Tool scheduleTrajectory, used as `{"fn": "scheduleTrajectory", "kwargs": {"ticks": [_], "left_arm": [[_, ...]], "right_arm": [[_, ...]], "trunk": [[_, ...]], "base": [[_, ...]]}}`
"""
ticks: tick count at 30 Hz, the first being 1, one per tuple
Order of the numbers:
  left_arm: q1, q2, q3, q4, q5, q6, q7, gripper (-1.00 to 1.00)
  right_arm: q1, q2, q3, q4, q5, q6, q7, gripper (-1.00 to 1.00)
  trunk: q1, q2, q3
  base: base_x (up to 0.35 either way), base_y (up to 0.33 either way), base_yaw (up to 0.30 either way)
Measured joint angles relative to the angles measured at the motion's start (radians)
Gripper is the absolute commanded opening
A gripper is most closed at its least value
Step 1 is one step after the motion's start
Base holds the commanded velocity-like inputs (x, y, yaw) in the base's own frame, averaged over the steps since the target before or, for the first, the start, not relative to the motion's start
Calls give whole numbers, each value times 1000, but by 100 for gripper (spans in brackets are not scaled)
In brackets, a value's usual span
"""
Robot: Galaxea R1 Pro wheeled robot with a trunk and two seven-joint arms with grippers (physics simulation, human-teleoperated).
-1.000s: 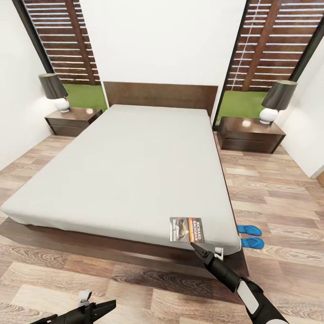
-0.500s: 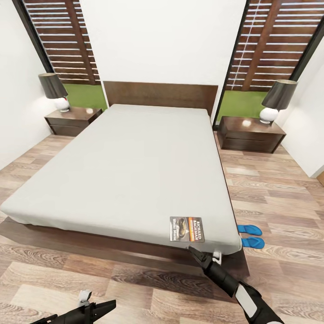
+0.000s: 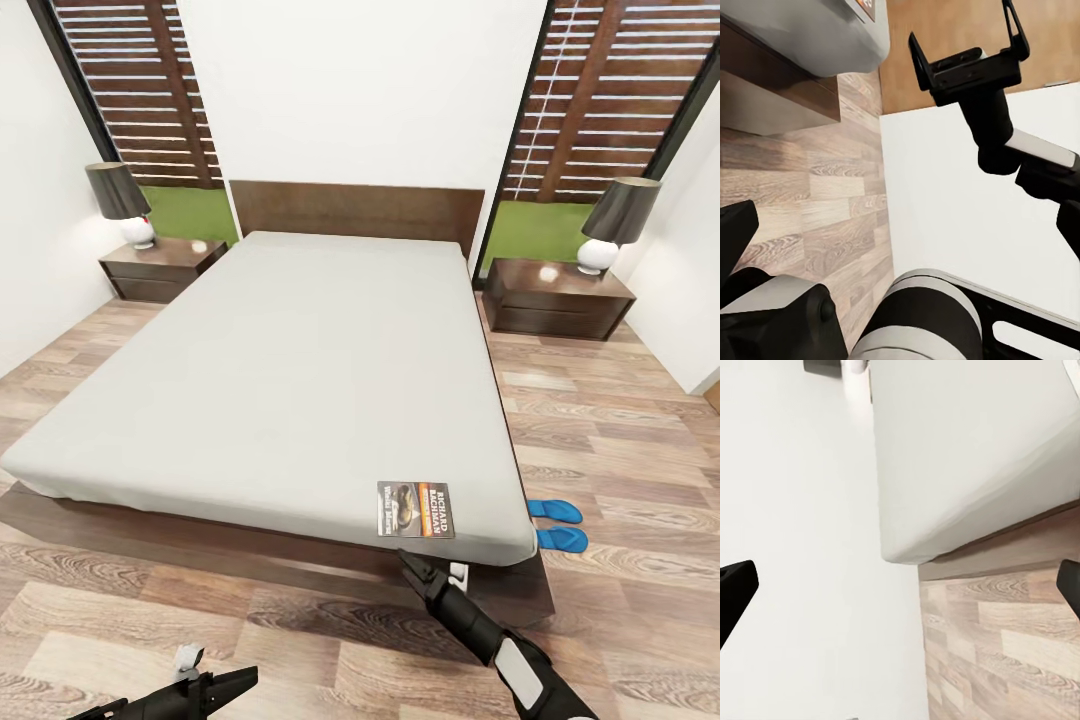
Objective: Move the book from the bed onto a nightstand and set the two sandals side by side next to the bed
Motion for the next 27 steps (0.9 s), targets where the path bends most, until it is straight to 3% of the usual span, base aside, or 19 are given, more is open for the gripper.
{"fn": "scheduleTrajectory", "kwargs": {"ticks": [8, 27], "left_arm": [[0, 0, 0, 0, 0, 0, 0, 100], [0, 0, 0, 0, 0, 0, 0, 100]], "right_arm": [[0, 0, 0, 0, -69, 0, 0, 100], [0, -6, -19, -2, -77, 0, 1, 100]], "trunk": [[0, 0, 0], [0, 0, 0]], "base": [[0, 0, 0], [0, 0, 0]]}}
